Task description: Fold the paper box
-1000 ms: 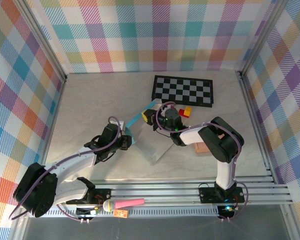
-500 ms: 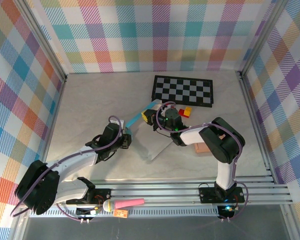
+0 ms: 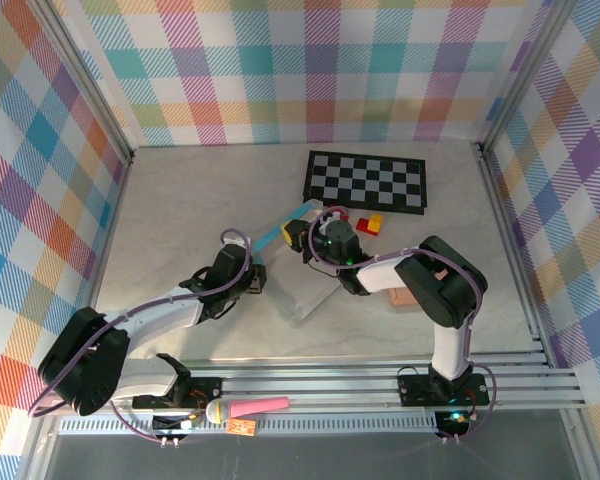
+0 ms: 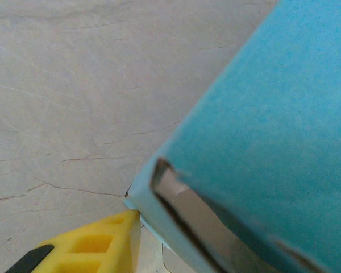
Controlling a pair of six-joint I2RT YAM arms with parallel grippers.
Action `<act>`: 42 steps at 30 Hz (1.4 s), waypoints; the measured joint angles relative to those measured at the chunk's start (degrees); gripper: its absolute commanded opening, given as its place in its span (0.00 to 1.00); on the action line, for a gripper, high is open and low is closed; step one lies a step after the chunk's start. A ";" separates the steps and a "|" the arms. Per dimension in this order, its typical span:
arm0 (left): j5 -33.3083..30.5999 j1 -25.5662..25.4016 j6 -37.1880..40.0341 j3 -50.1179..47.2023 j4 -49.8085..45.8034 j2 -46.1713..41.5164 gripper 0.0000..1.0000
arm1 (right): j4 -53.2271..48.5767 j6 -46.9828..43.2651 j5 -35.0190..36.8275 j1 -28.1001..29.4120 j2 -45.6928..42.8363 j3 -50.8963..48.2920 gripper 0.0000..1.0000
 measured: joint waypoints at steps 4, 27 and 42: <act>-0.98 -0.04 -1.11 0.00 0.11 0.09 0.30 | 1.20 -1.49 0.59 0.09 0.11 -0.79 0.00; -6.47 -0.17 -6.58 2.51 0.94 4.33 0.12 | 11.67 -5.81 4.68 1.25 3.78 -3.26 0.00; -14.47 -2.67 -10.32 9.60 -8.09 8.61 0.00 | 4.79 -4.59 5.99 2.29 0.28 -3.30 0.41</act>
